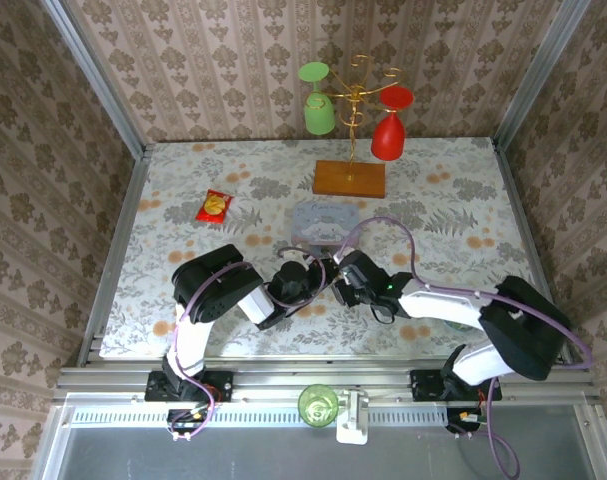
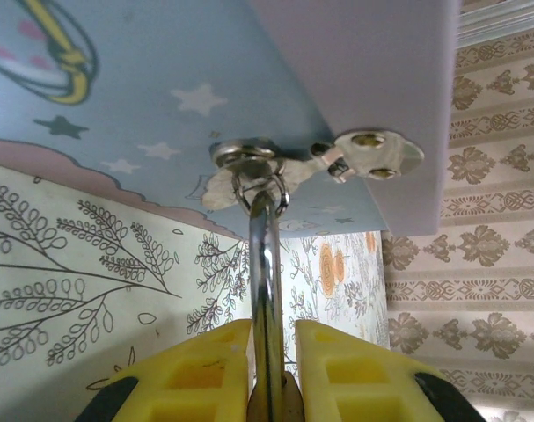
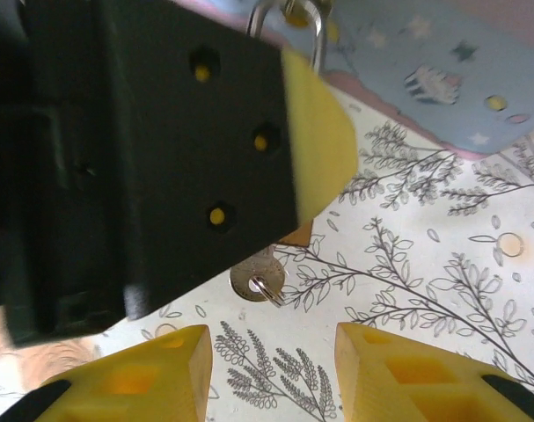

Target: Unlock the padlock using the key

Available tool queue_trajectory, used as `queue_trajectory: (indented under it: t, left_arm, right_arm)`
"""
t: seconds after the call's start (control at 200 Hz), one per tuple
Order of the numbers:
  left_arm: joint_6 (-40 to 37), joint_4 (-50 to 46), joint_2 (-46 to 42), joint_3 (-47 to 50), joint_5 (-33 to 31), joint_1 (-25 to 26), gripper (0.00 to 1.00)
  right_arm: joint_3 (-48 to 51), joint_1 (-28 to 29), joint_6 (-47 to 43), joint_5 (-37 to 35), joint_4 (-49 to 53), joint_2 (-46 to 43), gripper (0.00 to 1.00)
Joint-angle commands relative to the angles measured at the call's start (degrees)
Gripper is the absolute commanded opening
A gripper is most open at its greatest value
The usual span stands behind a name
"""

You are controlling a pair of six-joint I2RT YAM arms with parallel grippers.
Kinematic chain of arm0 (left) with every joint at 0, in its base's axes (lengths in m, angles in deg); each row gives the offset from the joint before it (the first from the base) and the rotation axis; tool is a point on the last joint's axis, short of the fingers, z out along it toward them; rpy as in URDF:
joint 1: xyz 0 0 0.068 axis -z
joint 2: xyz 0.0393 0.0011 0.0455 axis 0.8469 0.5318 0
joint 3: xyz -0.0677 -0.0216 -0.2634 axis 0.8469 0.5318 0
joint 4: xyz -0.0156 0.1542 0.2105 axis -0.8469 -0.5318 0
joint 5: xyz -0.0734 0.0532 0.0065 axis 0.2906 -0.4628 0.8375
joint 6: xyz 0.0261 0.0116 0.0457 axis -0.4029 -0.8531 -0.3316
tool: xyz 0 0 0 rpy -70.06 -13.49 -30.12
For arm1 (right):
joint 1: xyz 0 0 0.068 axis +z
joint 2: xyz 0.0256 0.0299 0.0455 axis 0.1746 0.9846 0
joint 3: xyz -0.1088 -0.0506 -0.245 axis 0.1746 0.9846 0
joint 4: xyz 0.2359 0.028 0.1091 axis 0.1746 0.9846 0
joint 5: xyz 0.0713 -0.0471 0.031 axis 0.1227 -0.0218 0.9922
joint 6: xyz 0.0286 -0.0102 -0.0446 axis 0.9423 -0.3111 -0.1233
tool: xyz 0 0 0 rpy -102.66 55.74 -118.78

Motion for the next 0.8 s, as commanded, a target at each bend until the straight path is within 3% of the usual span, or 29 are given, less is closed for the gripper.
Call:
queue_trajectory:
  t: [0.0,0.265,0.475,0.795]
  left_arm:
    - [1.03,1.26,-0.65,-1.04,0.72,-0.06,0.00]
    - [1.77,0.98,-0.57,-0.91,0.73,0.18,0.00]
    - [2.18,1.00,-0.82,-1.04,1.27,0.20,0.00]
    - [3.40,1.19,-1.17,-0.70,1.88,0.26,0.00]
  right_arm:
    - [-2.20,1.57,-2.89,-6.60,0.44,2.68,0.42]
    - [-1.35,4.61,1.23,-15.59,-5.13,3.75,0.33]
    - [-1.74,7.19,-0.53,-18.23,-8.90,6.56,0.30]
    - [-1.15,7.14,0.43,-17.39,-10.15,7.24,0.03]
